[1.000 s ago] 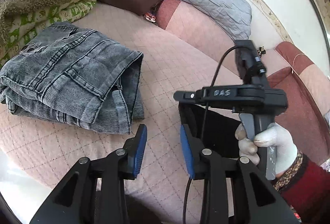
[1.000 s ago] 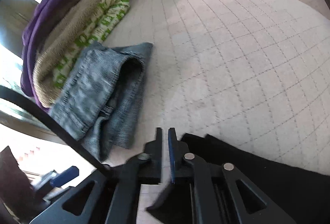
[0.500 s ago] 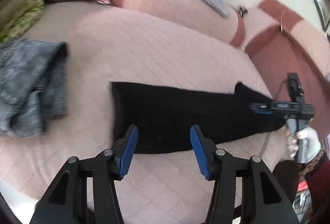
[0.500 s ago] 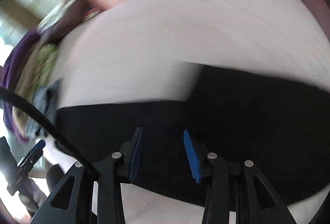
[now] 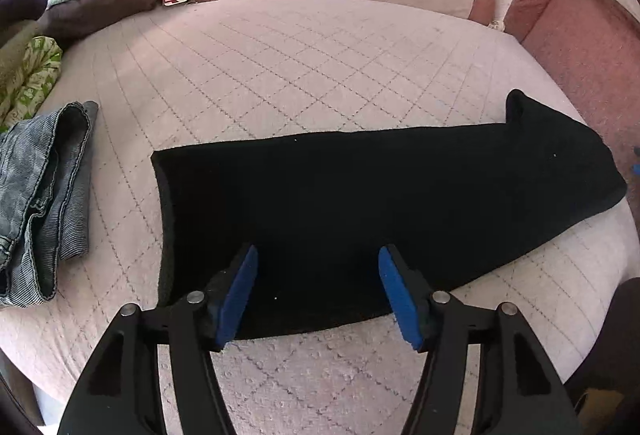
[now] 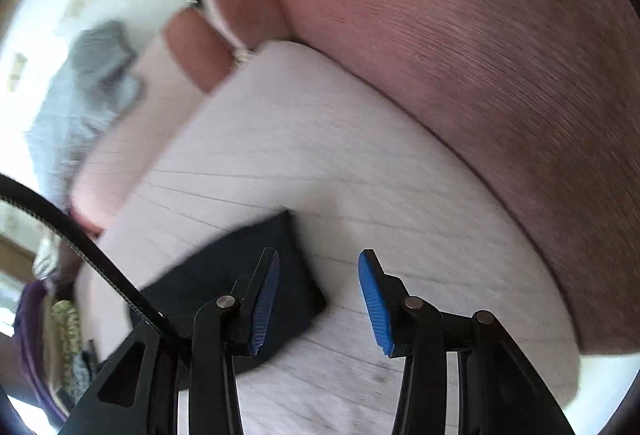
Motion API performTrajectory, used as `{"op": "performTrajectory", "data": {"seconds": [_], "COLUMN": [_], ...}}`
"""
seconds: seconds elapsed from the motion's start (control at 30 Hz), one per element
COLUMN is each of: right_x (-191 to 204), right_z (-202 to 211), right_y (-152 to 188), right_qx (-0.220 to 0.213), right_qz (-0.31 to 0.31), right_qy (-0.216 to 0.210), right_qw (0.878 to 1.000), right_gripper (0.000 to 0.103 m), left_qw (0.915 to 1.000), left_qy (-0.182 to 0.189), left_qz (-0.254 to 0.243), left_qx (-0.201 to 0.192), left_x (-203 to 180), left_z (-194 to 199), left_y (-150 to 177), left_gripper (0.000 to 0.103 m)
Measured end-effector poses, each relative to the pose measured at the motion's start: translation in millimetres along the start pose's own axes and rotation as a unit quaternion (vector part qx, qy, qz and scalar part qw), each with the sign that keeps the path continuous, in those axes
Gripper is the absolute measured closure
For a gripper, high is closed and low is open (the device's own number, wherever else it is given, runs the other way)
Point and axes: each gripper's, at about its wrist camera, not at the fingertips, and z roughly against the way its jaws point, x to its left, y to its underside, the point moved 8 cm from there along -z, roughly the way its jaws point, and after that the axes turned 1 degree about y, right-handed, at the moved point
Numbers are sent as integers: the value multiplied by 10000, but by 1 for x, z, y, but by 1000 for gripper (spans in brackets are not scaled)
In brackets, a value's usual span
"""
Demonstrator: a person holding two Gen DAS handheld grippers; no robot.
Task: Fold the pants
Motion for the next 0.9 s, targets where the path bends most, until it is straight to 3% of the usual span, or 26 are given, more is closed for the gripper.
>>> {"op": "performTrajectory", "data": {"seconds": [0.1,0.17,0.2,0.23,0.27,0.3,0.33,0.4,0.5,0.6,0.73,0.83,0.9], "right_x": [40,66,70,68,62,57,53,43,38,48,109,173,215], "right_z": [-15,-38,-53,-69,-78,-81,-79,-70,-42,-22,-11,-27,-40], "right_y": [5,20,30,40,48,51,48,42,34,27,50,87,112], "right_qx": [235,598,814,1059,1135,1112,998,815,450,357,439,900,1205], "right_qz": [20,56,119,243,340,393,364,209,607,725,1168,1647,1962], "right_qy": [-776,-1155,-1124,-841,-597,-502,-500,-353,304,18,-528,-1010,-1215], "right_qw": [9967,9915,9903,9905,9912,9918,9931,9958,9967,9967,9908,9770,9655], "right_gripper": [56,49,41,42,46,59,64,63,50,49,41,41,41], "left_qw": [9999,9998,9997,9997,9997,9996,9995,9984,9926,9825,9720,9772,9757], "left_qy": [-2,21,30,69,112,173,172,-24,-137,115,681,690,906], "left_qz": [150,220,221,211,214,237,276,562,1192,1854,2242,1990,1973], "left_qx": [5,1,17,48,56,48,28,-77,-171,-161,-162,-263,-289], "left_x": [1,2,2,3,4,10,17,49,93,123,123,104,91], "left_z": [0,1,2,4,6,10,14,24,34,34,28,24,20], "left_y": [0,-1,0,1,2,3,3,3,7,16,23,18,15], "left_gripper": [38,37,37,37,37,37,37,37,37,37,37,37,37]}}
